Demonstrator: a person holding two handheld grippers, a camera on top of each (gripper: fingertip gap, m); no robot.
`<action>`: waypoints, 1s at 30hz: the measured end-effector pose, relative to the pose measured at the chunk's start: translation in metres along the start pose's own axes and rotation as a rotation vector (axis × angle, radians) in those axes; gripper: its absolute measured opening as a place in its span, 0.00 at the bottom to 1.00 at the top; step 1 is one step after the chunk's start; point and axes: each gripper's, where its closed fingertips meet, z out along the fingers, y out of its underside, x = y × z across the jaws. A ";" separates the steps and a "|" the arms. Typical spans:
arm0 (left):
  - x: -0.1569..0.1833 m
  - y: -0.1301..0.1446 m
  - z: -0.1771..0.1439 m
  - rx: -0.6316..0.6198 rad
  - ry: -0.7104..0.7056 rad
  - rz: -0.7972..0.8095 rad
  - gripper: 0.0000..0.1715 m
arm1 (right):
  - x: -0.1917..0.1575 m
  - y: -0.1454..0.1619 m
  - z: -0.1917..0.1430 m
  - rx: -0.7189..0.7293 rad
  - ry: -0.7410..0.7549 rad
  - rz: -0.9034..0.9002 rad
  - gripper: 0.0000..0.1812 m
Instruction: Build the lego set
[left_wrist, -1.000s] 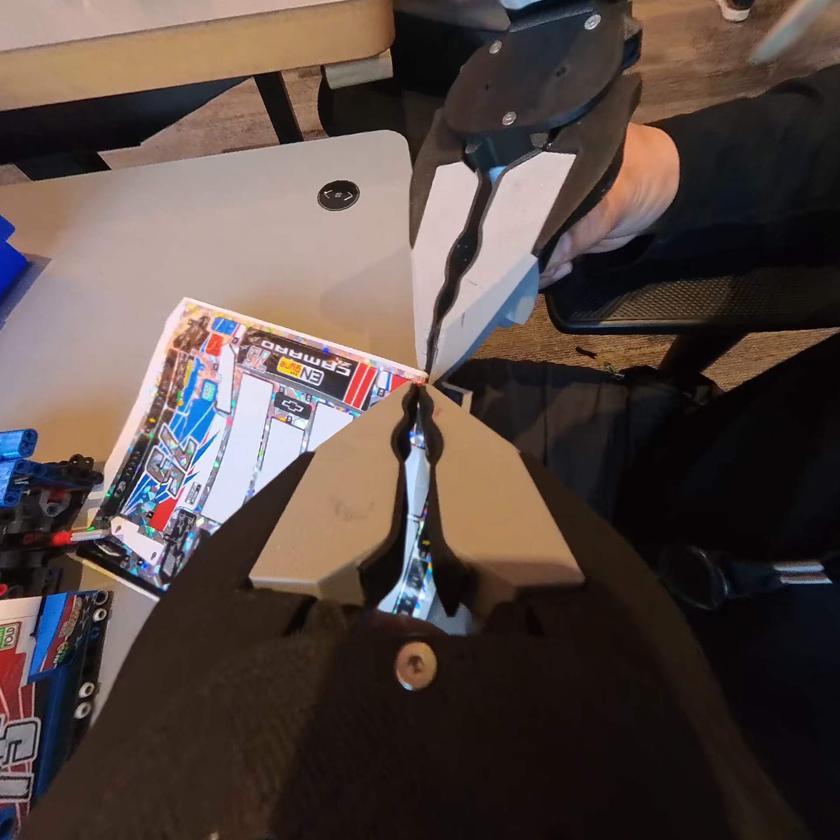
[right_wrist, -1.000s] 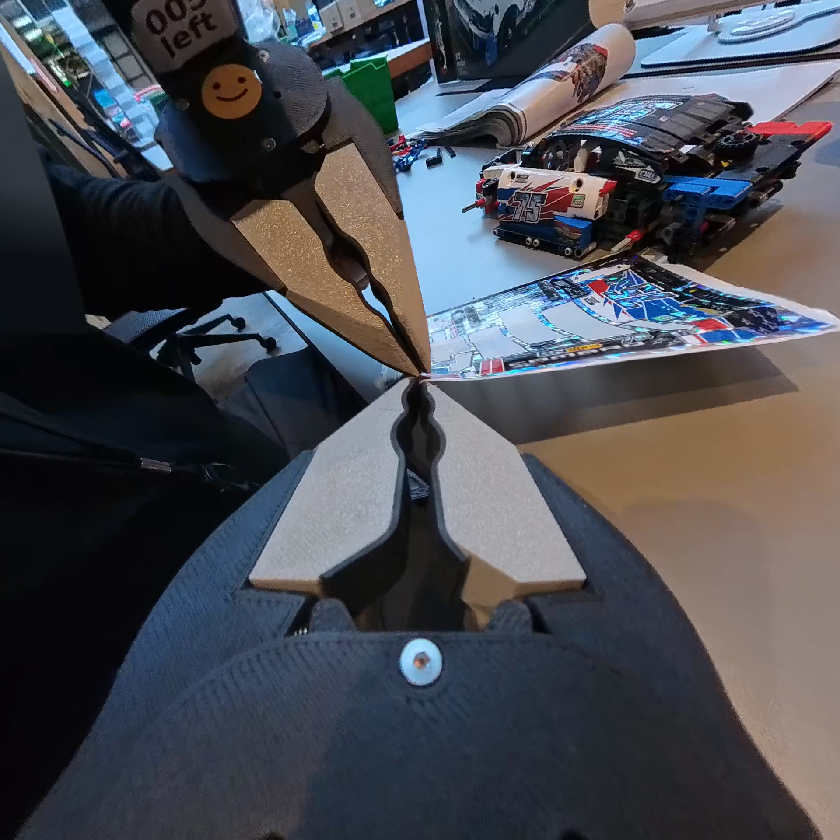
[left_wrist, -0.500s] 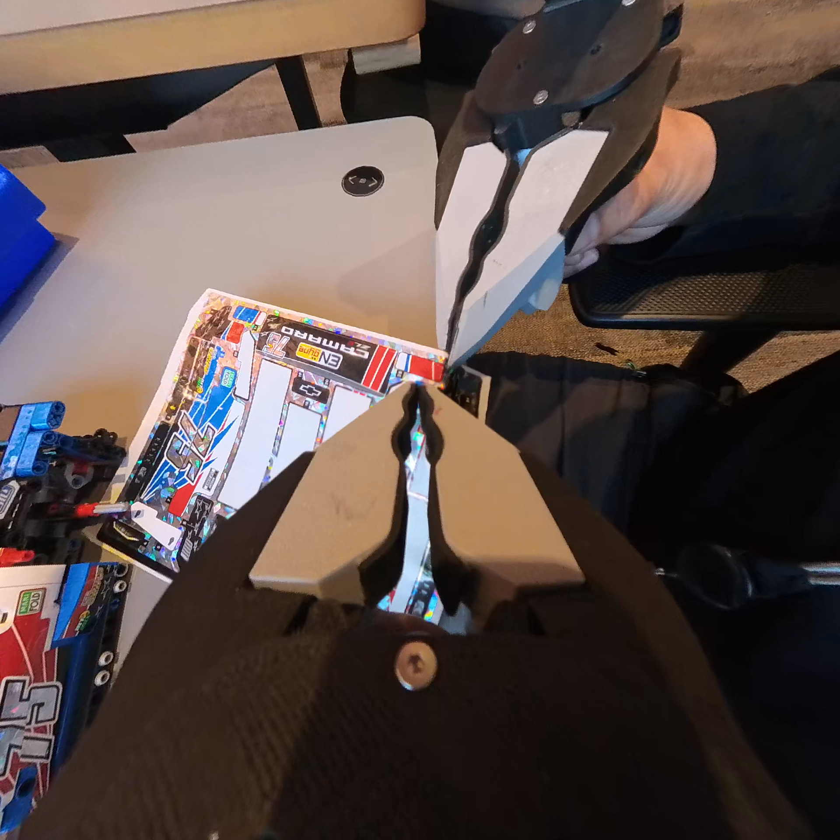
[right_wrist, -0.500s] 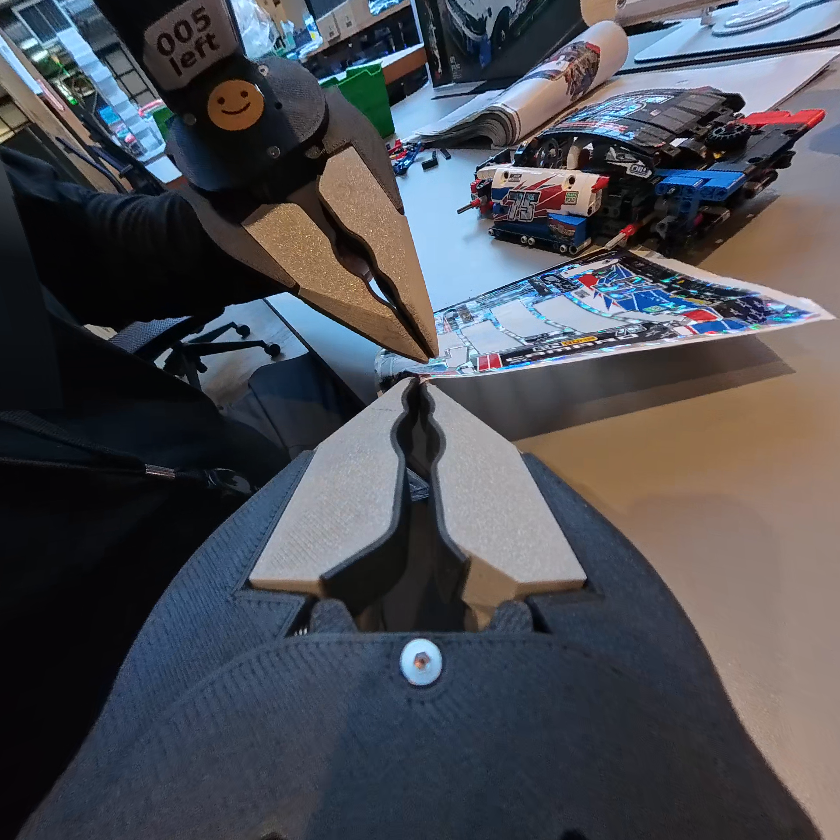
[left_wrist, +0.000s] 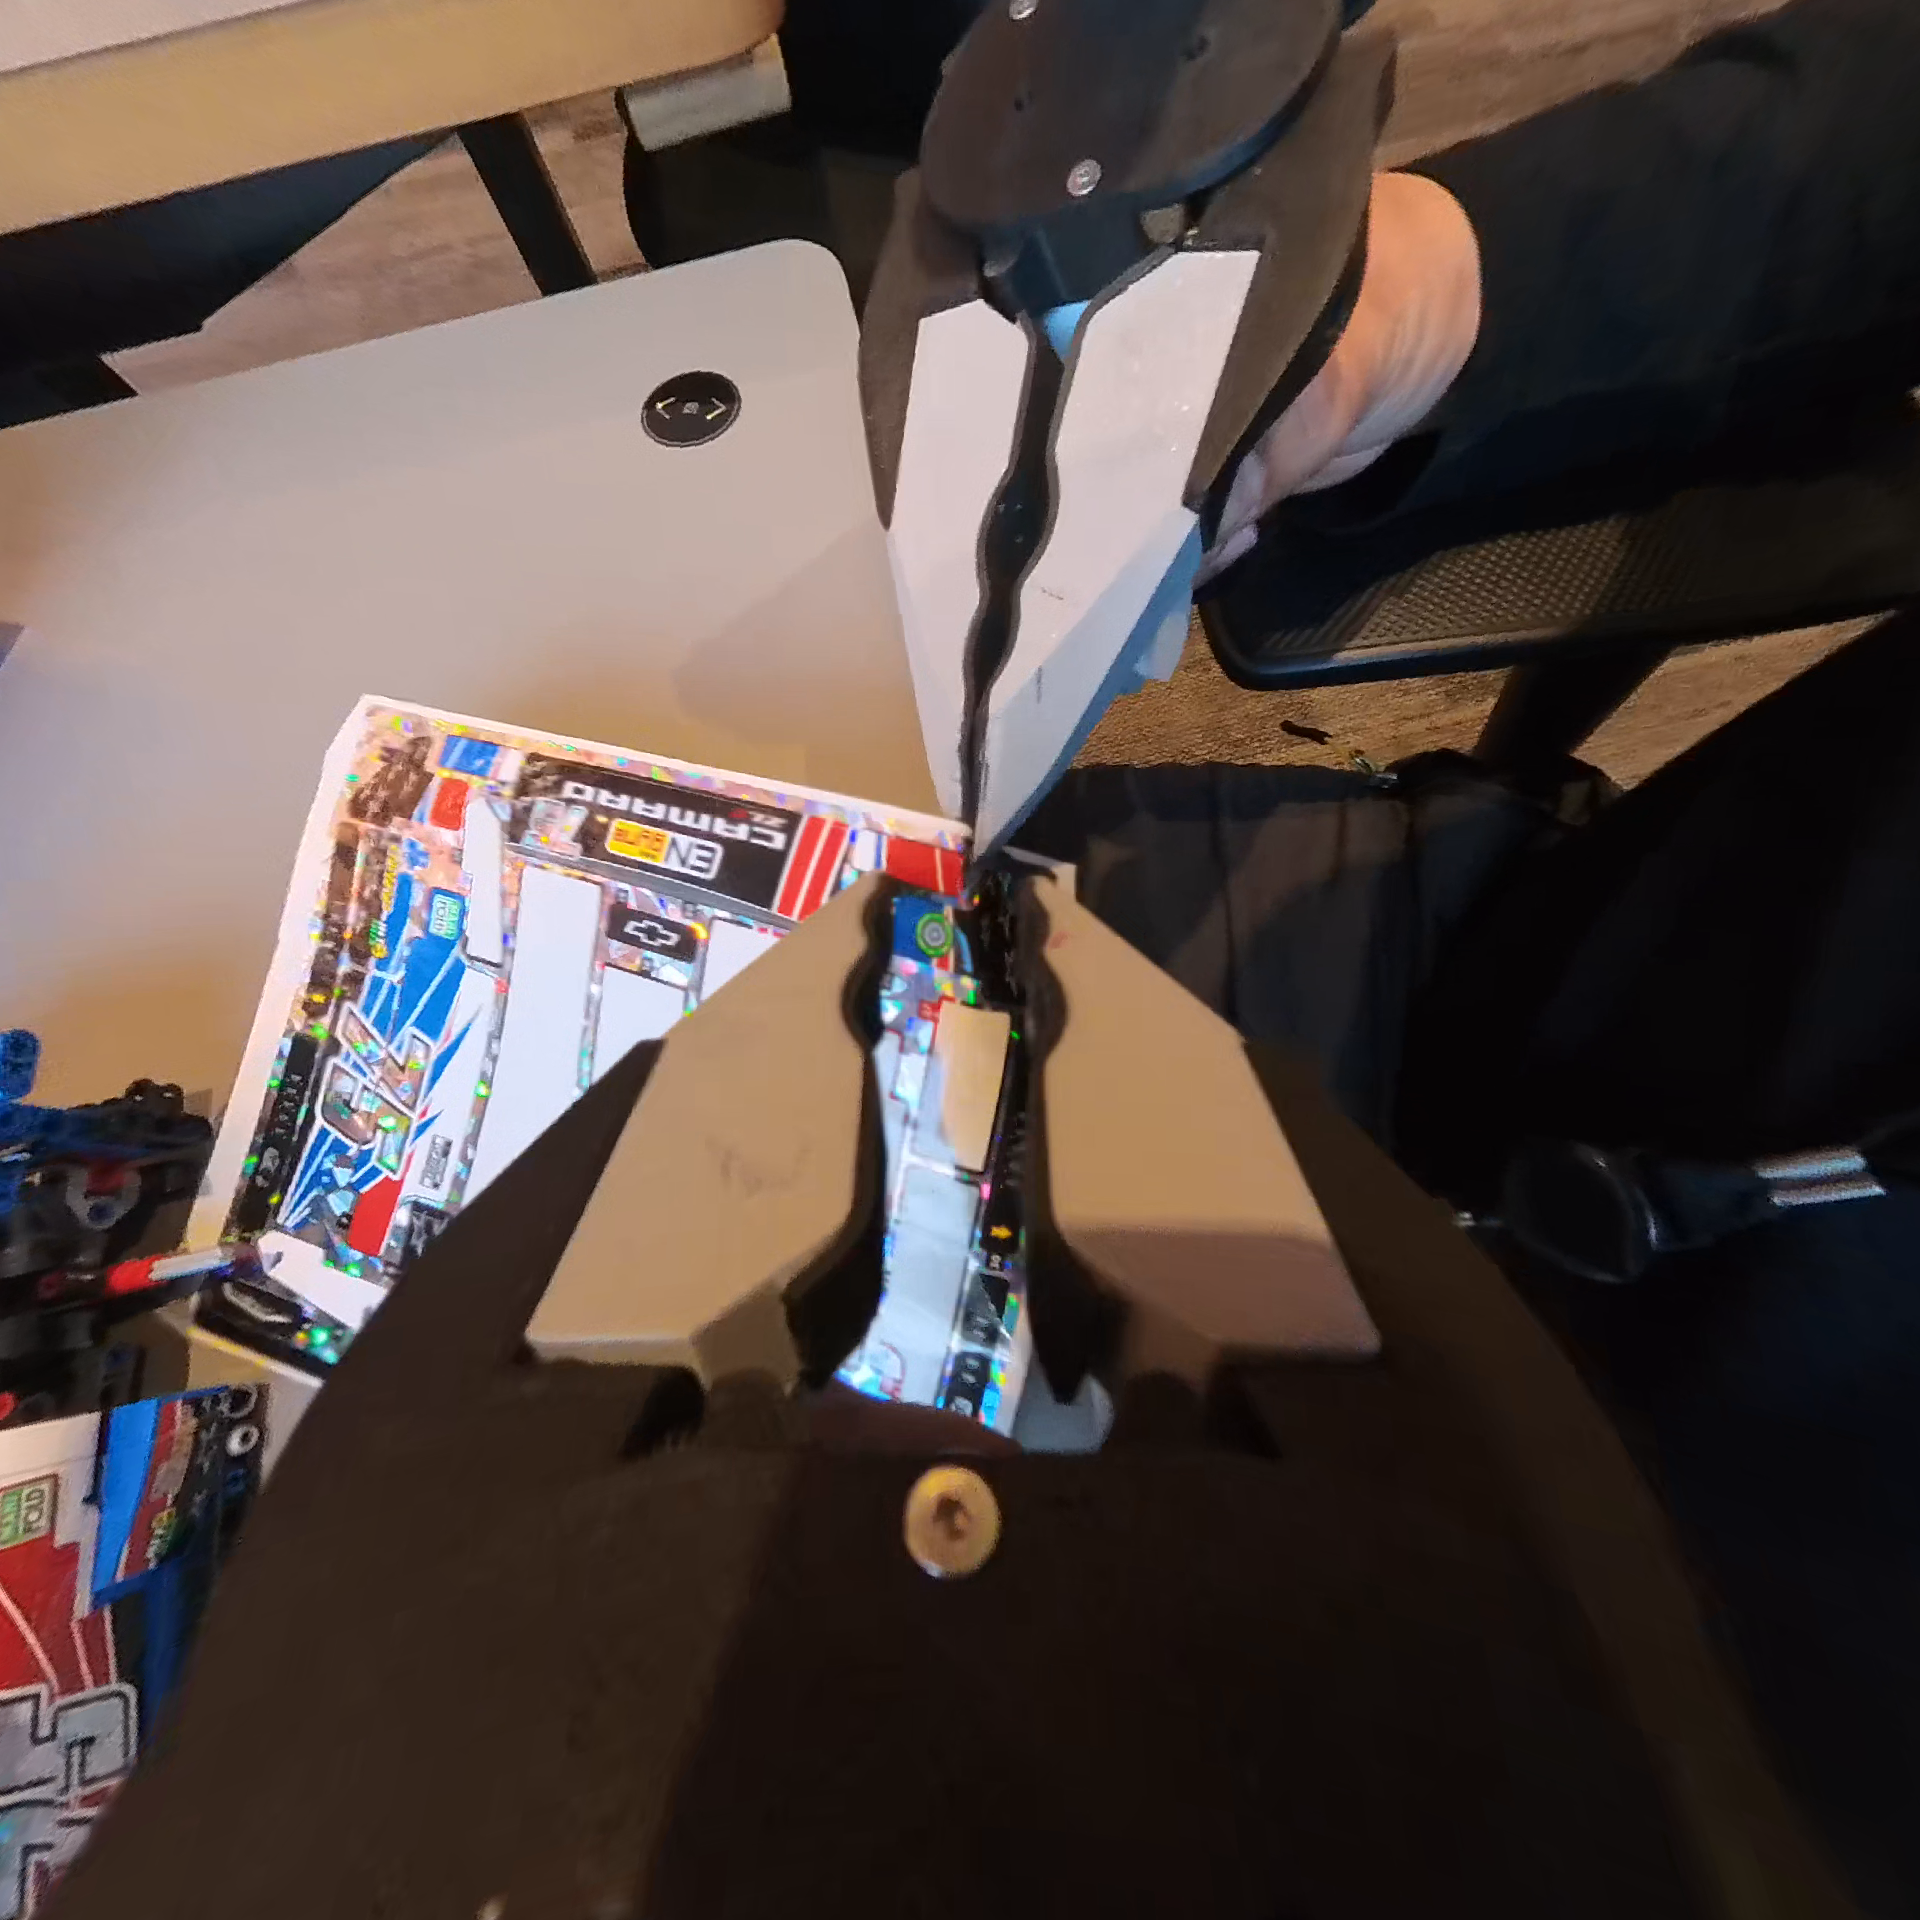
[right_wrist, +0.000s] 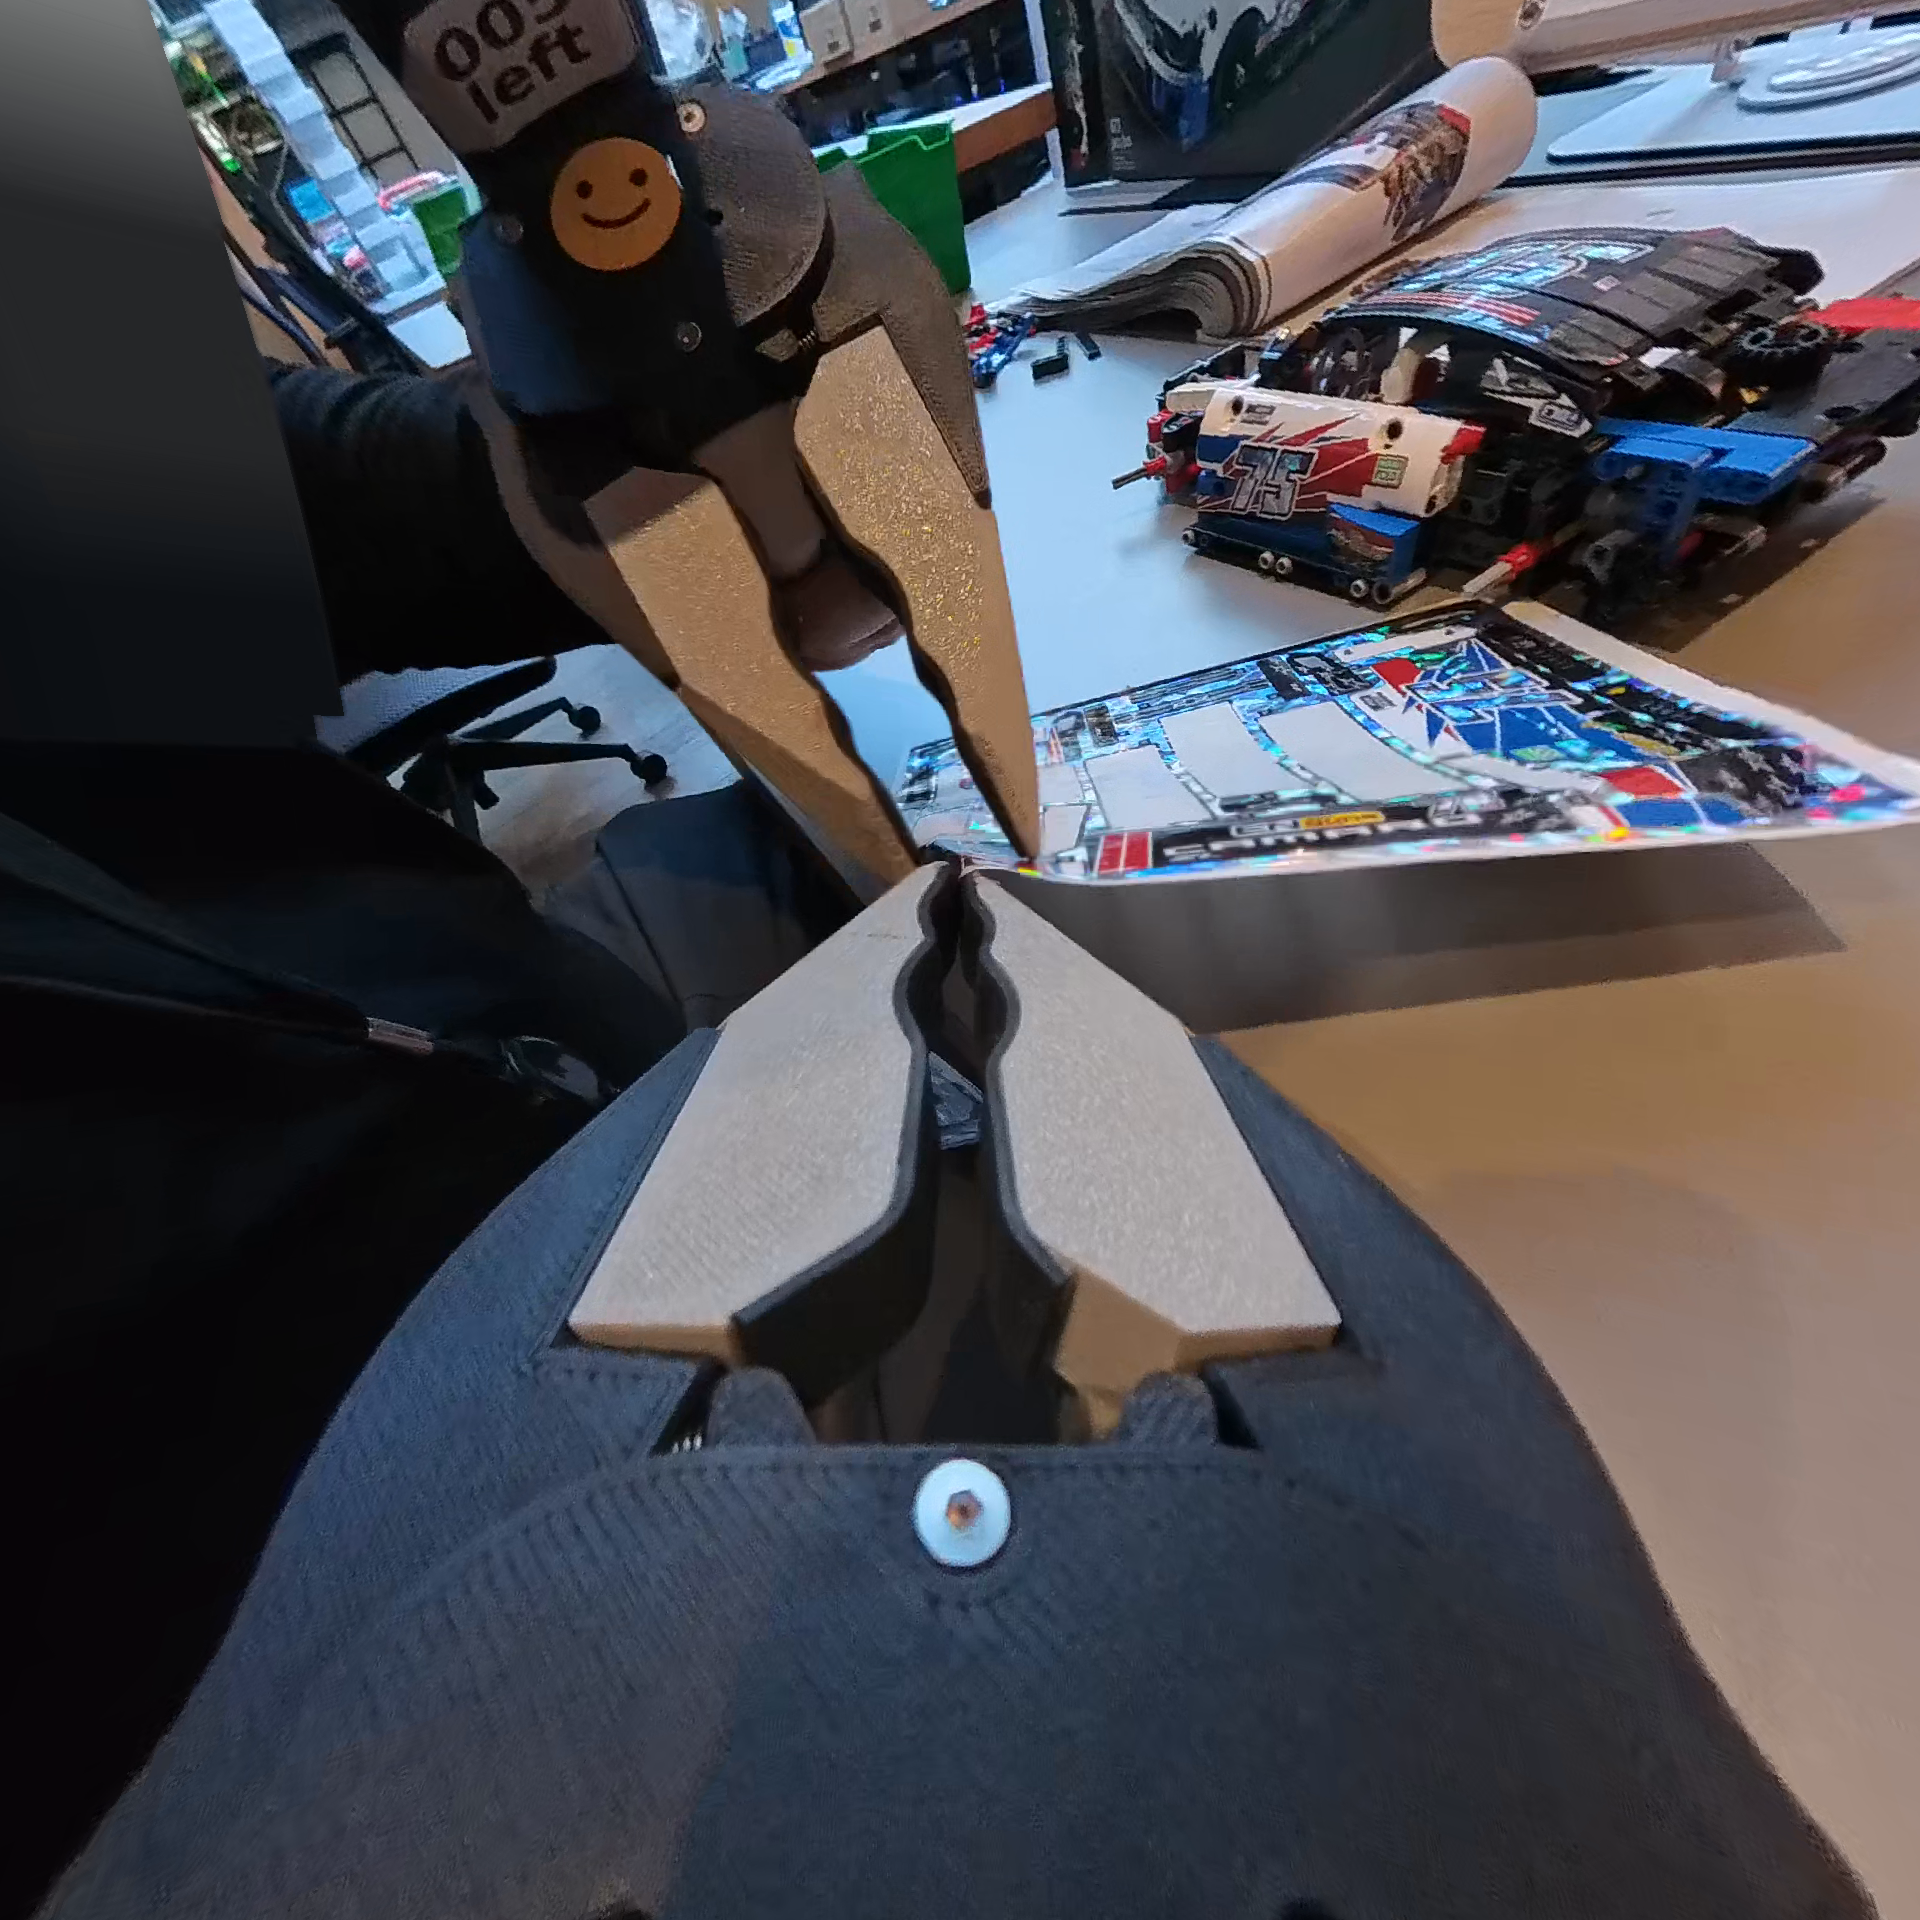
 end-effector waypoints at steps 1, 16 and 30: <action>0.000 -0.001 -0.001 0.003 -0.004 0.014 0.08 | -0.001 0.000 0.000 -0.001 -0.003 -0.007 0.00; 0.014 0.005 -0.003 -0.013 0.127 0.004 0.01 | -0.010 0.010 0.006 -0.086 -0.026 -0.102 0.00; 0.035 0.004 -0.017 0.095 0.423 -0.190 0.00 | -0.033 0.010 0.009 -0.080 -0.138 -0.182 0.00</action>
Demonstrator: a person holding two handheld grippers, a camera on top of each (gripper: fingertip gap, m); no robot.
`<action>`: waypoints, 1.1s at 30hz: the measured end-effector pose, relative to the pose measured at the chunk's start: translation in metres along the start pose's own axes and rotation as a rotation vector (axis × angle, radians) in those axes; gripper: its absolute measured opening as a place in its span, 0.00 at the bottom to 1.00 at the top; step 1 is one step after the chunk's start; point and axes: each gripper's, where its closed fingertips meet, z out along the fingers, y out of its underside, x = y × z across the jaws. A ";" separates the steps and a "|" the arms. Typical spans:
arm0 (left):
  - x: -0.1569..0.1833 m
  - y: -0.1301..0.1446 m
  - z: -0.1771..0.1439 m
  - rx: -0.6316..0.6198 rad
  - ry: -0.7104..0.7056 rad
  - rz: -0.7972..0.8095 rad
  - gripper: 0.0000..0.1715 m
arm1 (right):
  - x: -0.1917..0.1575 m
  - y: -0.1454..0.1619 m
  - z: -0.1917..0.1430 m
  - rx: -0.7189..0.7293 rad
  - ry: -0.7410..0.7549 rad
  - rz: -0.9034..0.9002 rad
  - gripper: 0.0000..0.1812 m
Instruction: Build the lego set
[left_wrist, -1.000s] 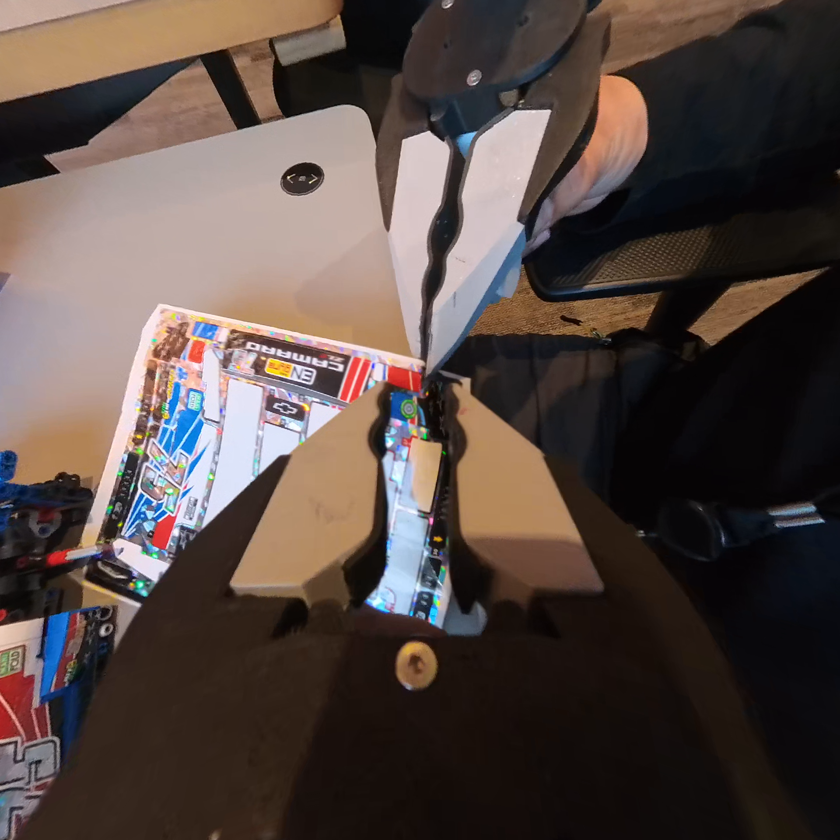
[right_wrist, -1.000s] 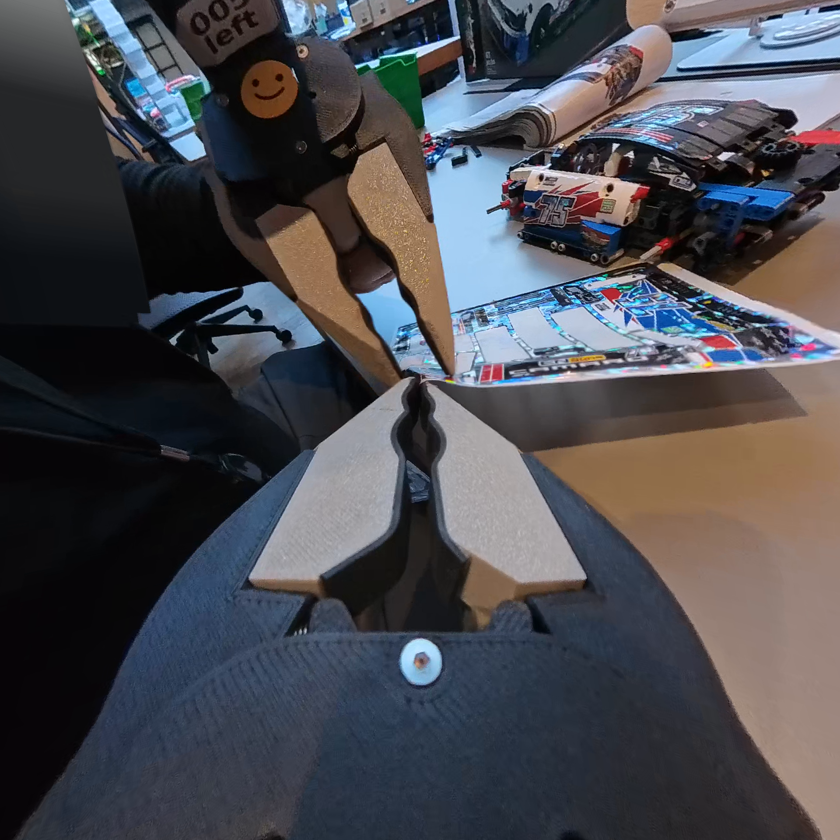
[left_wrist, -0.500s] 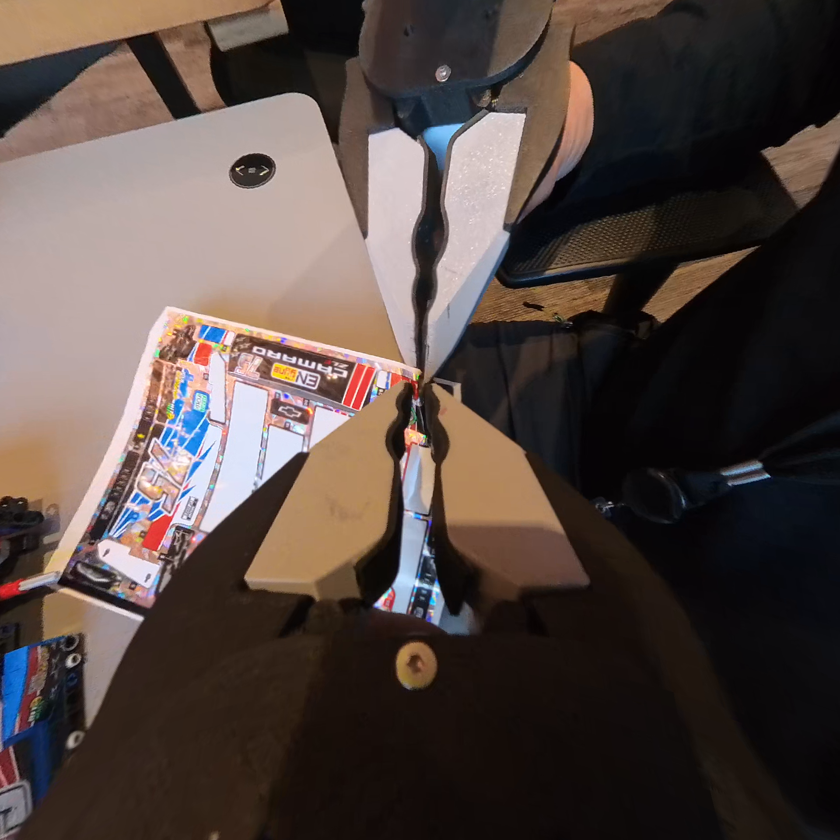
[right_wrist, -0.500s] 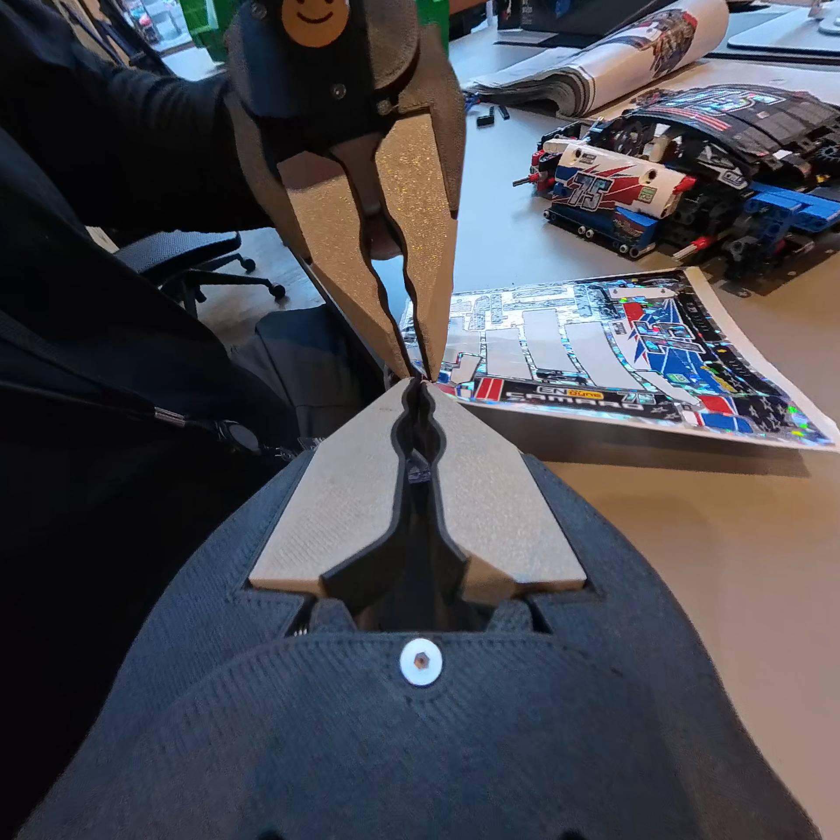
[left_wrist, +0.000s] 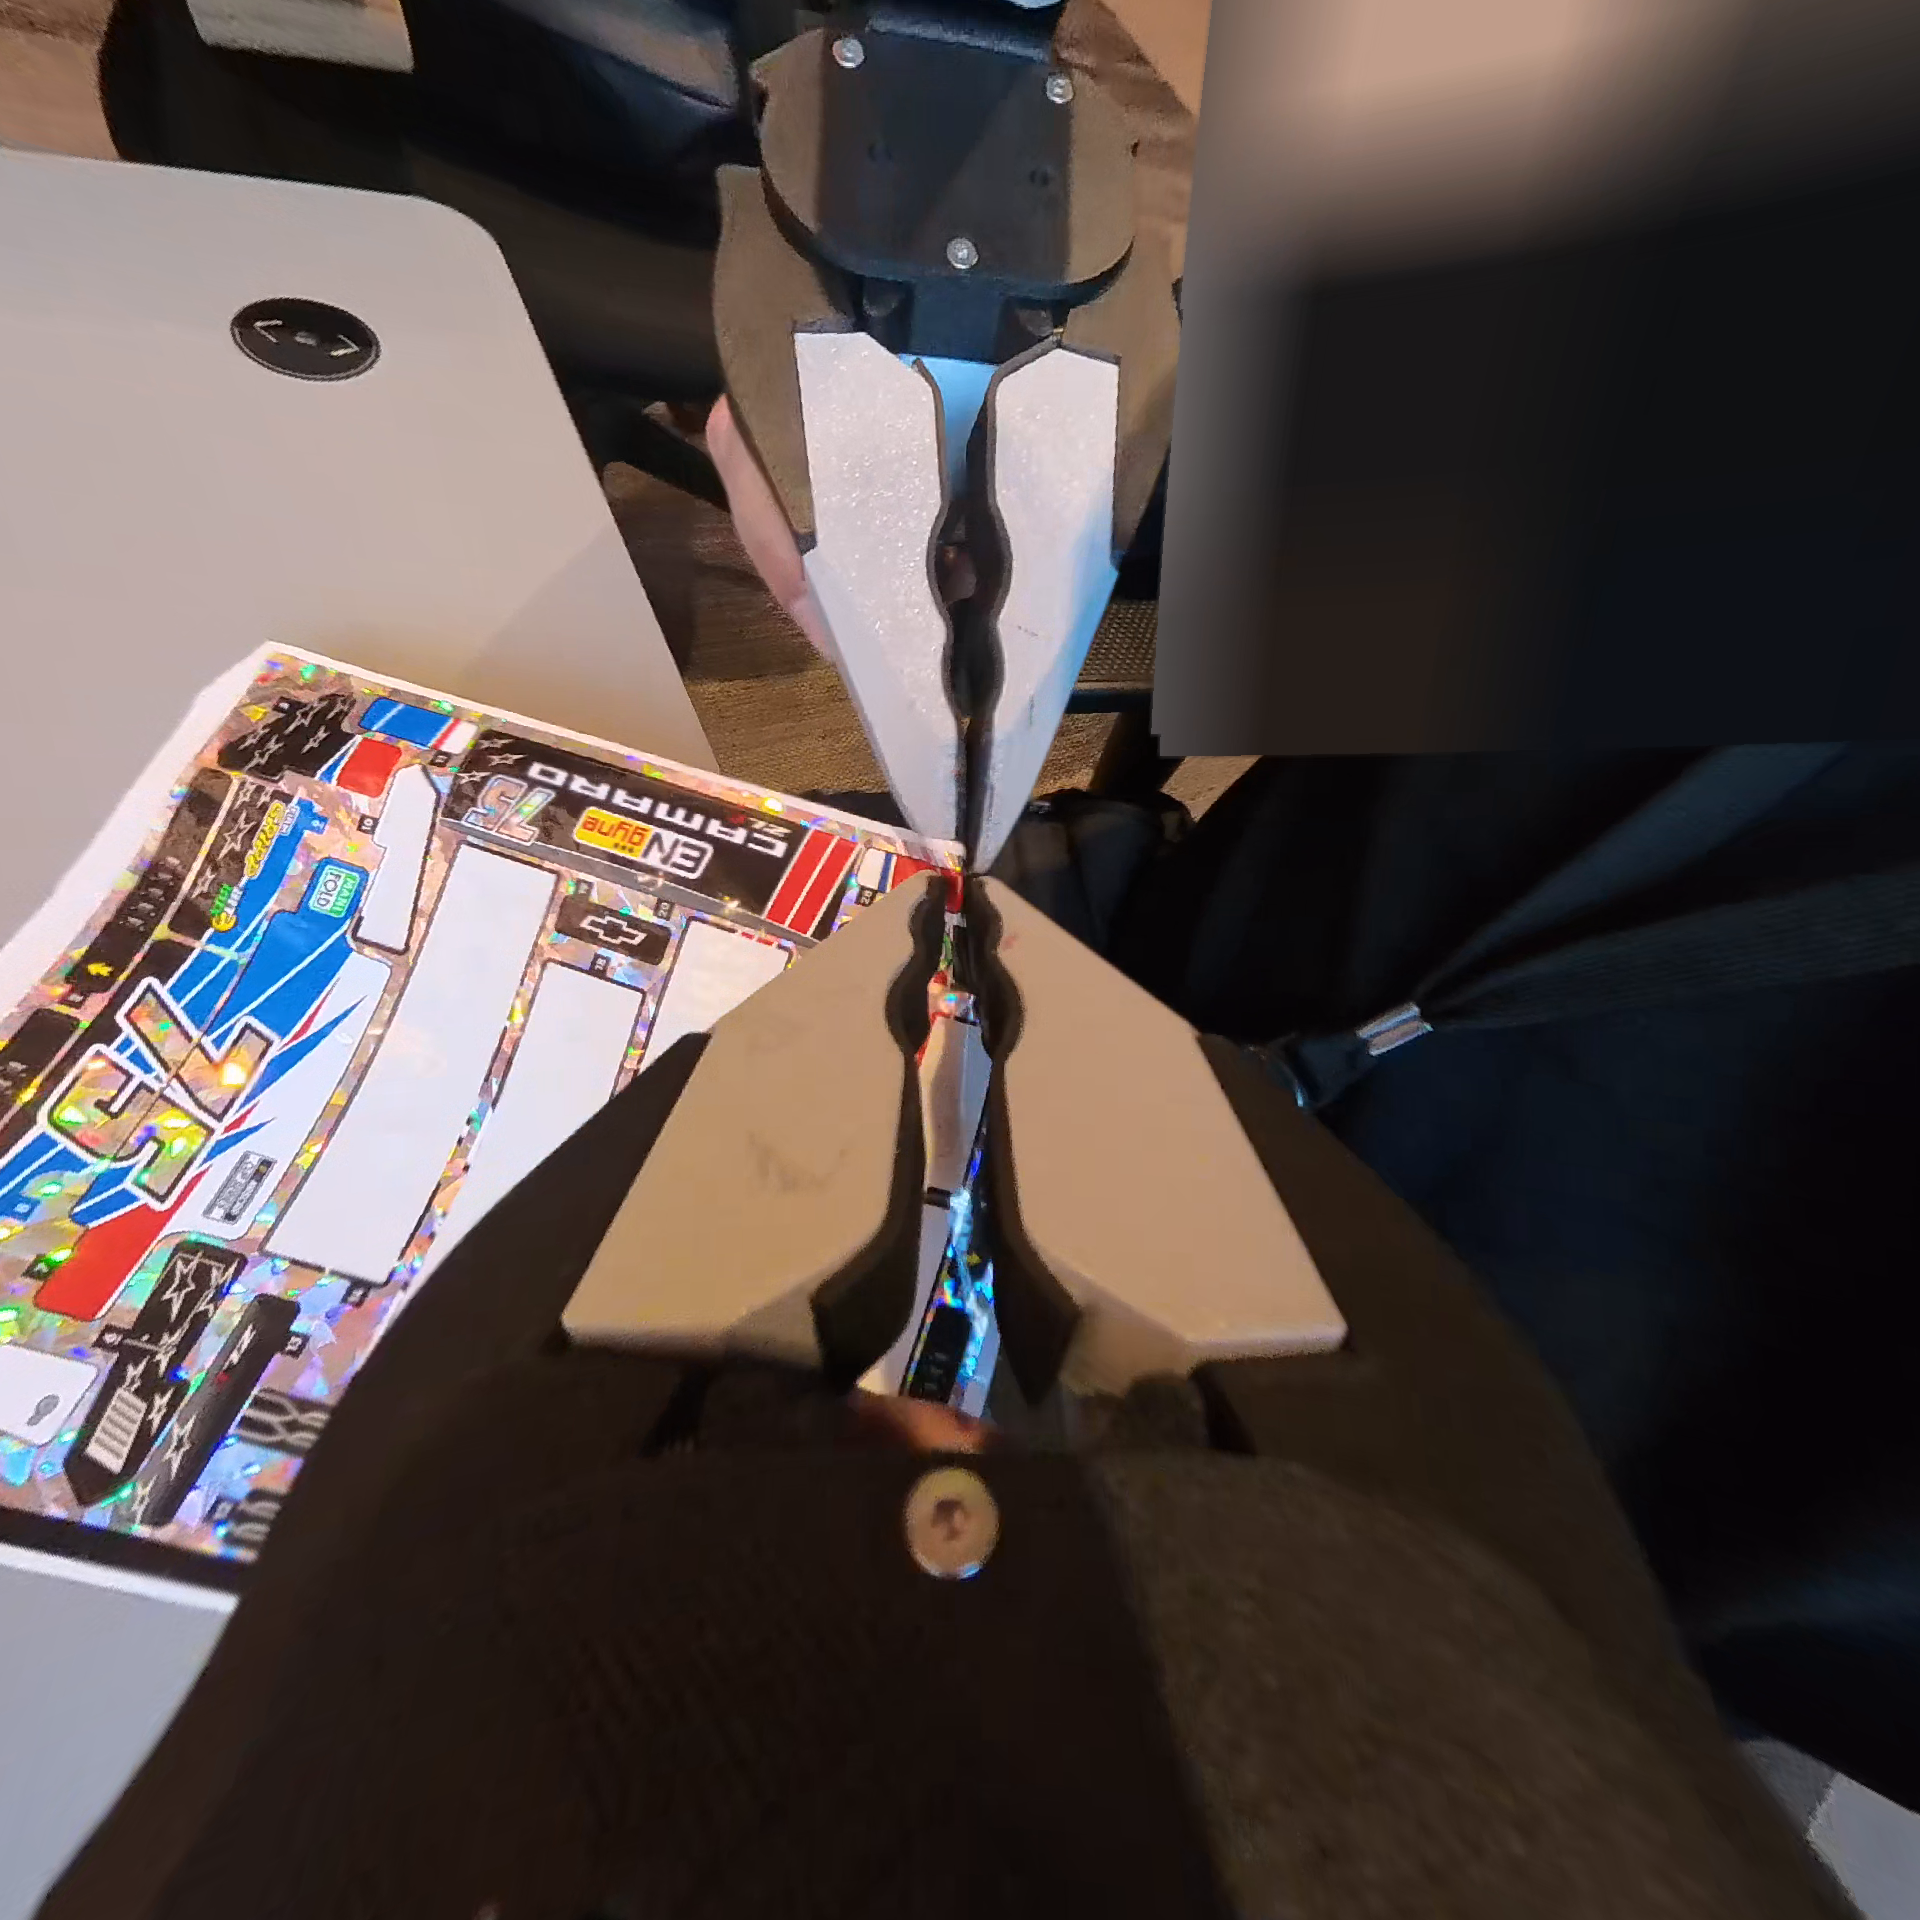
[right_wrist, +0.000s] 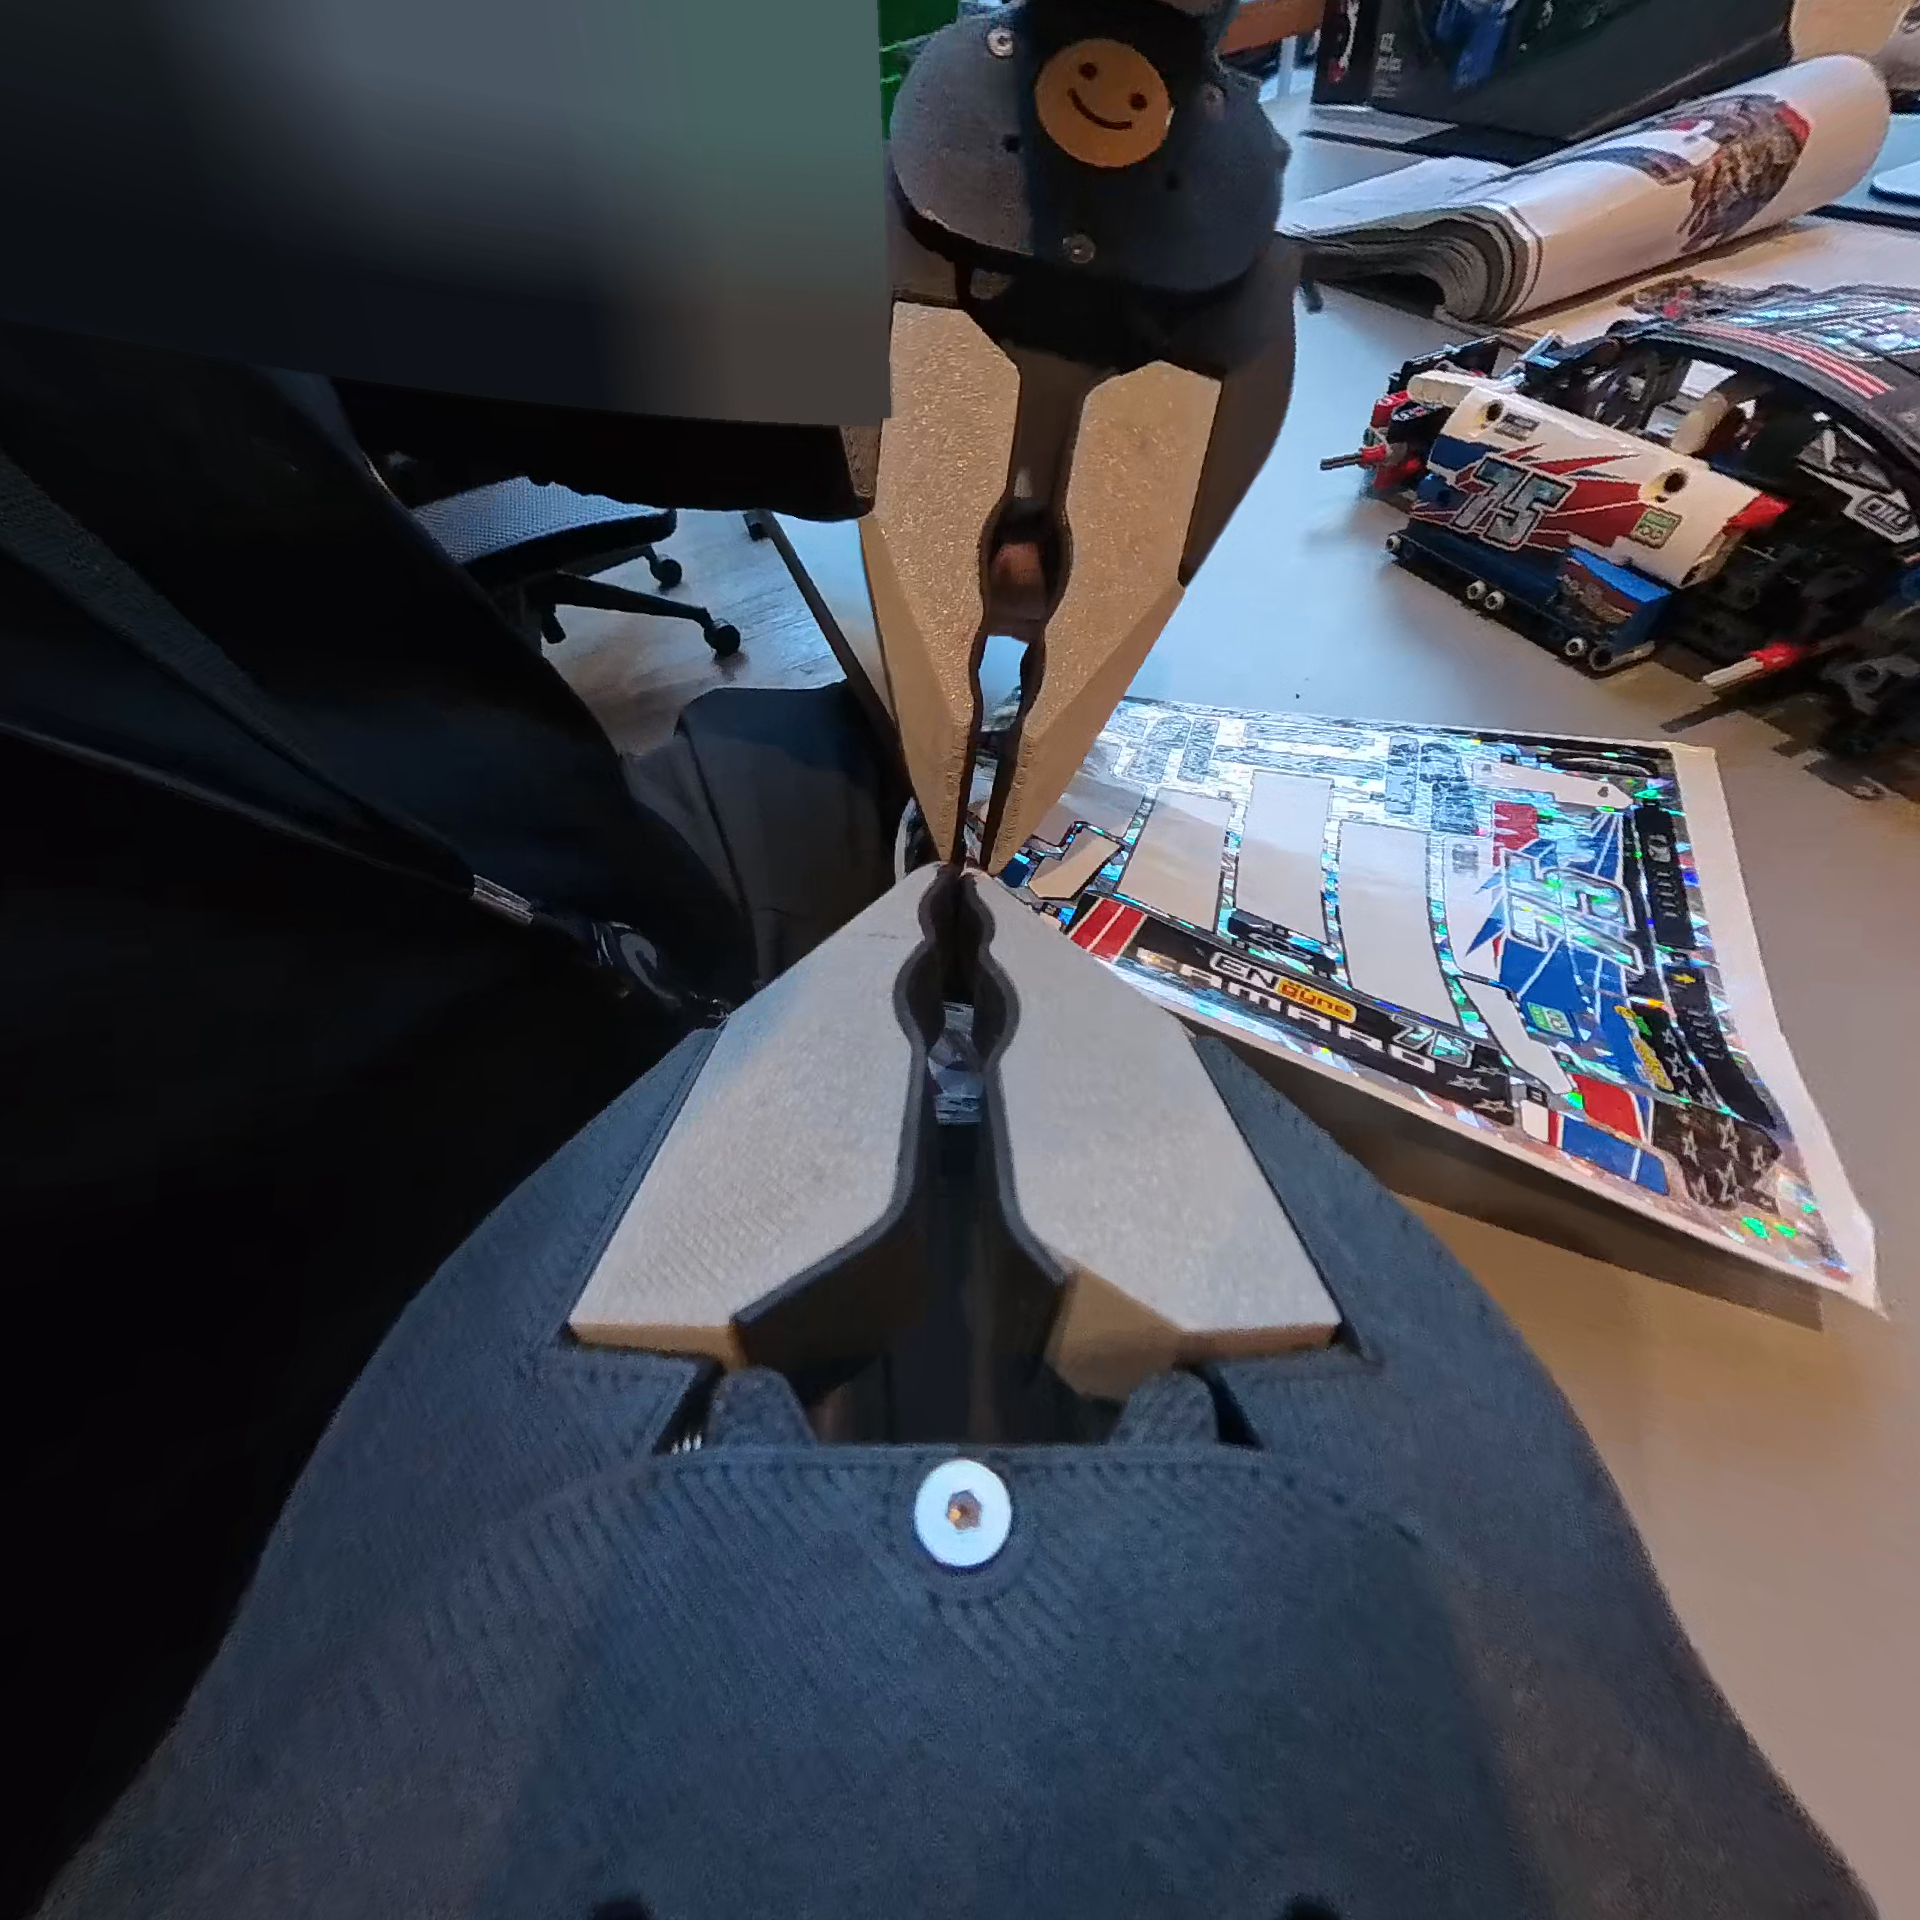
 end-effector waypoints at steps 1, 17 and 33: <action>0.000 0.000 0.000 0.002 0.008 -0.008 0.00 | 0.000 0.000 0.000 -0.004 0.000 -0.005 0.00; 0.001 0.003 -0.002 0.005 0.048 -0.069 0.00 | -0.003 0.003 0.003 -0.034 0.004 -0.035 0.00; -0.002 0.007 0.000 0.010 0.080 -0.226 0.00 | -0.002 0.006 0.006 -0.075 0.050 -0.110 0.00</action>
